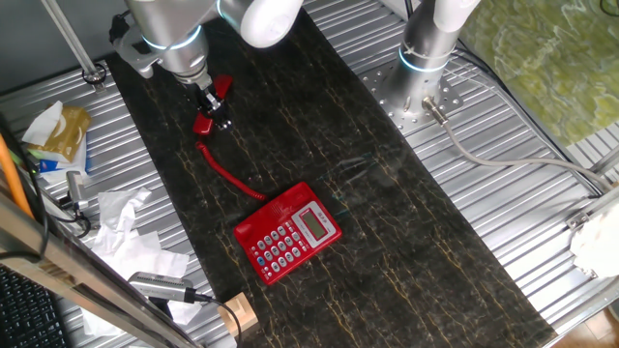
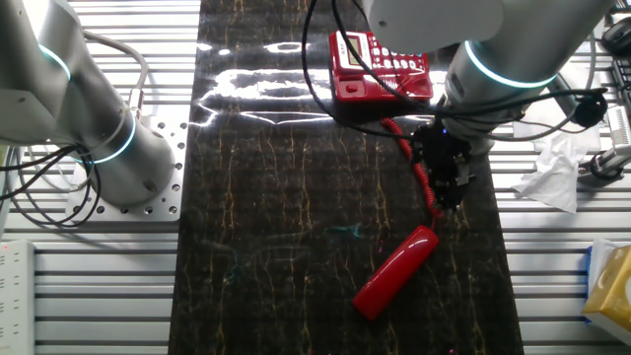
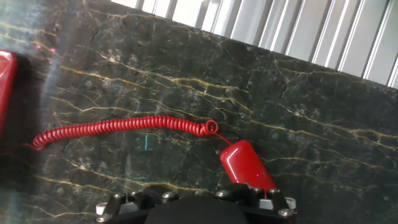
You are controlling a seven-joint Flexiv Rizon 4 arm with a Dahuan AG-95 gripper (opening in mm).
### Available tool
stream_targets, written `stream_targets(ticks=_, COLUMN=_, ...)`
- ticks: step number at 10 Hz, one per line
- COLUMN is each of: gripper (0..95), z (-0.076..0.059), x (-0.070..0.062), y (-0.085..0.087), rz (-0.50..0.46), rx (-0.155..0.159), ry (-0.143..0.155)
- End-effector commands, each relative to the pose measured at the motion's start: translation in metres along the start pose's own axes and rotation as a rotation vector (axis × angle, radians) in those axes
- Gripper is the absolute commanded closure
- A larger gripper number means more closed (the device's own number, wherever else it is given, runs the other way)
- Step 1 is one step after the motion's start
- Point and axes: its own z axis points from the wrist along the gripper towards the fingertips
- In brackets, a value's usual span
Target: Place the handset of the telephone on the corresponding phone cradle
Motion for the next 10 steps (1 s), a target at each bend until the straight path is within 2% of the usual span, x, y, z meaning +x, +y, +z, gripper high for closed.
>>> stream_targets(ticks=1, gripper=19.0, z=0.0019, x=0.0002, y=-0.0012, rz=0.000, rx=-0.001, ry=-0.002)
stream_targets(ticks=7, gripper=19.0, z=0.0009, x=0.0036, y=-0.0053, rz=-0.015, rx=-0.004, ry=0.000)
stream_targets(ticks=10, gripper=19.0, z=0.0015, x=0.0035, y=-0.0050, rz=-0.034, rx=0.003, ry=-0.011)
